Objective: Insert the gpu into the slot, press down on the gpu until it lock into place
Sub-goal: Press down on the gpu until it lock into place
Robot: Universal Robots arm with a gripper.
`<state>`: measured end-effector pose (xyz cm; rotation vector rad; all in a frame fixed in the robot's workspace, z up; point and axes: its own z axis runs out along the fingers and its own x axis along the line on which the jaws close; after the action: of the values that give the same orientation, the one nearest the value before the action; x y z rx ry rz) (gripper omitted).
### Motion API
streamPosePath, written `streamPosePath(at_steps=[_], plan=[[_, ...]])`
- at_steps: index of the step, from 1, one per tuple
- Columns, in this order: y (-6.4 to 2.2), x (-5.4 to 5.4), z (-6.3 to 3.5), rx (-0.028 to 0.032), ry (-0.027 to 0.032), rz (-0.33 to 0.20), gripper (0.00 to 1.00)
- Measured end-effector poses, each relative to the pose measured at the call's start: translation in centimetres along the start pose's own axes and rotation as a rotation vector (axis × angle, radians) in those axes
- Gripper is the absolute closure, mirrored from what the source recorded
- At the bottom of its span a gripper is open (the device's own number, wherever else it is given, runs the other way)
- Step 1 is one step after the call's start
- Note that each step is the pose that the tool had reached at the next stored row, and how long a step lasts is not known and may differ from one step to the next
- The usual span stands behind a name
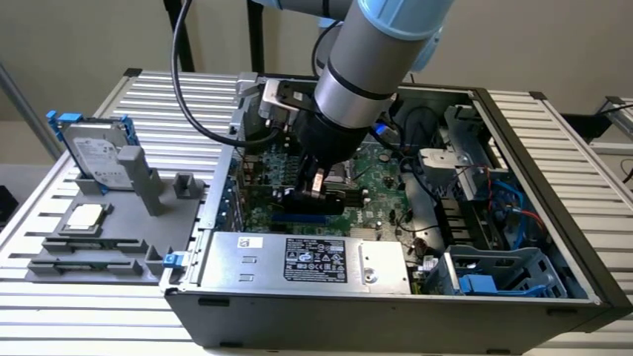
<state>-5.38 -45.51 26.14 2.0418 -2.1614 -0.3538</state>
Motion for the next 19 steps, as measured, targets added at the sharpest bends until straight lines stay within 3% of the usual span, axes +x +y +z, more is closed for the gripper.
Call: streamPosePath(at_steps=[19], plan=[[0.0,0.0,0.0,-0.0001,0.0001,0.0,0.74]])
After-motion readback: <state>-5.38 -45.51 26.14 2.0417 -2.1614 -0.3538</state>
